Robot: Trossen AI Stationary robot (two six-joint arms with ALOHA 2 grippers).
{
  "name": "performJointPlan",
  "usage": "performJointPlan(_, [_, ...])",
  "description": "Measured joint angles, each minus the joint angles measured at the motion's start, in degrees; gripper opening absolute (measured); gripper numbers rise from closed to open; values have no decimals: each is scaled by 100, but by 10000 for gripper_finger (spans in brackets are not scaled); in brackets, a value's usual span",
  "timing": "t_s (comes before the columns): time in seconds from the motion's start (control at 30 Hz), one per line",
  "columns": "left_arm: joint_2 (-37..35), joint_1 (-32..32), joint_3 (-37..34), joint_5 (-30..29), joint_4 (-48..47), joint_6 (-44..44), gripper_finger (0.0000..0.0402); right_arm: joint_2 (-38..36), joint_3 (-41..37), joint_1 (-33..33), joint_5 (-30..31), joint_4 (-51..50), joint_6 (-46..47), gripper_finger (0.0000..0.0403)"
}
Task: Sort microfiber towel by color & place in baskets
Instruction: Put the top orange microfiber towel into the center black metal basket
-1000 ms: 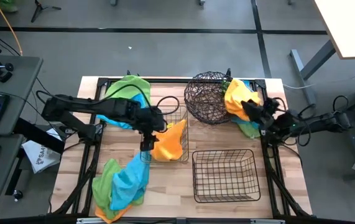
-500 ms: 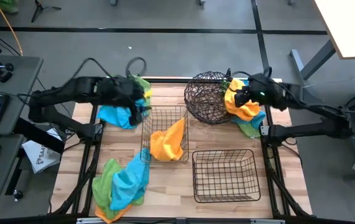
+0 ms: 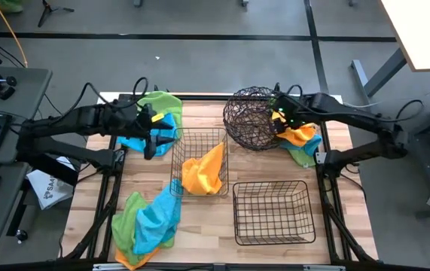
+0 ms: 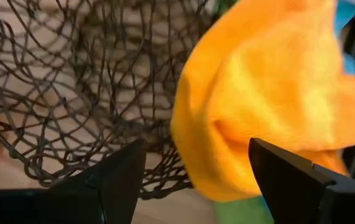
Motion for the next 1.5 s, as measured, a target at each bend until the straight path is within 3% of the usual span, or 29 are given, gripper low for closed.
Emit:
performJointPlan(0.2, [-546,4,-687,-152,256,-172,204,681,0,-24,572,-137,105,282])
performJointPlan(0.37, [-686,4,-827,-168,412,-406,204,1194,-2,-88,707,-147,-263,265])
performJointPlan(0.47, [-738,4,-825,-168,663,-590,204,1310,-4,-70,764,-148,-592,194])
performJointPlan(0.6, [-909,4,-825,-176,1475,-718,204,1018,206,10,815,-182,-902,31])
performJointPlan(0.8, [-1172,4,-825,-673,2925,-494,204,61,1696,115,868,42,-1260,7])
performJointPlan(0.93, [-1248,4,-825,-949,3968,-134,204,-545,2506,394,363,1385,-2024,8])
performJointPlan(1.07, [-1236,4,-823,-946,4931,152,204,-773,2492,847,-645,2907,-2290,4])
performJointPlan(1.3, [-1174,7,-823,-946,5504,145,204,-196,1021,1906,-2025,5817,-2477,2])
performJointPlan(1.43, [-1165,7,-823,-946,5449,-193,204,417,167,2056,-3079,7837,-2066,1])
performJointPlan(1.5, [-1156,4,-823,-946,5452,-262,204,749,-56,2036,-3325,8464,-1742,1])
